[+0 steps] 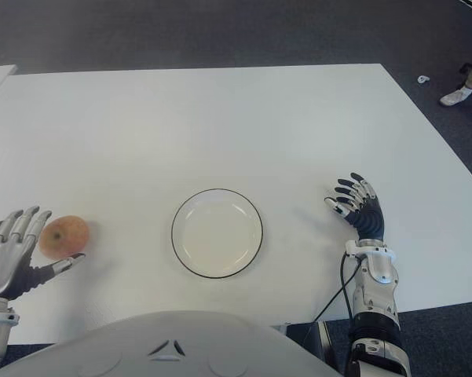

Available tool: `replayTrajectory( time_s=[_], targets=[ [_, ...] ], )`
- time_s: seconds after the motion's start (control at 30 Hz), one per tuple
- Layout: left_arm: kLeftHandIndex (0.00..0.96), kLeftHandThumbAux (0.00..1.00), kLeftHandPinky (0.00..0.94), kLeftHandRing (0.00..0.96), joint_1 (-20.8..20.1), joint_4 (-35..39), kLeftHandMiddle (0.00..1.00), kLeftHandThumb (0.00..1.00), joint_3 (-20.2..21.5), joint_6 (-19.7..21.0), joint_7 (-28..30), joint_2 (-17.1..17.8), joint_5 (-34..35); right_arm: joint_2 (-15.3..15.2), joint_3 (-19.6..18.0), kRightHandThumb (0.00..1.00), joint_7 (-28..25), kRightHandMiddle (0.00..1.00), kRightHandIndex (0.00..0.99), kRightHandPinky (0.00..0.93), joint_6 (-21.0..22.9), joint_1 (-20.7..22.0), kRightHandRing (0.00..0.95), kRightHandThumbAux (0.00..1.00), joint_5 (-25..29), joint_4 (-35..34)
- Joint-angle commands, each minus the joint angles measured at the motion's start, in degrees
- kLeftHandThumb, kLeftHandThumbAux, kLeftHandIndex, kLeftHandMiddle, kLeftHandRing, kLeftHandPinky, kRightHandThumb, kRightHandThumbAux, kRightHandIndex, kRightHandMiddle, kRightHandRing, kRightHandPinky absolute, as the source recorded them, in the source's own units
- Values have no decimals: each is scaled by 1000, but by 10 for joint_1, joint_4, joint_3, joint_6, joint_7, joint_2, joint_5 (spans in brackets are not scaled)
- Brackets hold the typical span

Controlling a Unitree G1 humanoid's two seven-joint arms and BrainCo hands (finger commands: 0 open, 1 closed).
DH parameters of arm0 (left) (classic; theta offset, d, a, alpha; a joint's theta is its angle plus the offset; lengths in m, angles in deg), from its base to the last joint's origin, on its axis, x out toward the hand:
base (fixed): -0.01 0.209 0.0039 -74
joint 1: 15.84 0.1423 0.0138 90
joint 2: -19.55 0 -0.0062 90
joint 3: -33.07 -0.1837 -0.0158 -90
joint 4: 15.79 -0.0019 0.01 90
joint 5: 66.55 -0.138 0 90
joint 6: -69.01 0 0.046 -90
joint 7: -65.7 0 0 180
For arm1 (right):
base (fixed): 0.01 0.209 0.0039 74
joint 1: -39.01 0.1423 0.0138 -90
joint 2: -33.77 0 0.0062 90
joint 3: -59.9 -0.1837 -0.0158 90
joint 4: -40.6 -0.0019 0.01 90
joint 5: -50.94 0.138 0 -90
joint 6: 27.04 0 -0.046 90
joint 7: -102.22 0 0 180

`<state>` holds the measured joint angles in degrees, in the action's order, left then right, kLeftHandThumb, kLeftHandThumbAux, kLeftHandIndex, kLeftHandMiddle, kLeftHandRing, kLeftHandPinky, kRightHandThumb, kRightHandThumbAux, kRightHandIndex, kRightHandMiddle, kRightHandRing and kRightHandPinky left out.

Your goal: Put the apples into the plate.

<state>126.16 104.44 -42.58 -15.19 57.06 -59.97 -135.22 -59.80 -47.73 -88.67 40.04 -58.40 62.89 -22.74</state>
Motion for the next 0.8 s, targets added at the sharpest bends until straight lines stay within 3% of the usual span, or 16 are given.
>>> replayTrajectory(
  time_s=[0.03, 0.8],
  targets=[
    [0, 146, 0, 0, -1, -16, 0, 254, -1, -6, -9, -6, 1, 15, 7, 395, -1, 300, 138, 334, 53, -19, 315, 827, -3, 20],
    [11, 159, 0, 0, -24, -40, 0, 257, -8, -12, -11, -10, 3, 12, 5, 392, 5, 298, 145, 318, 72, -11, 306, 802, -3, 22]
  ],
)
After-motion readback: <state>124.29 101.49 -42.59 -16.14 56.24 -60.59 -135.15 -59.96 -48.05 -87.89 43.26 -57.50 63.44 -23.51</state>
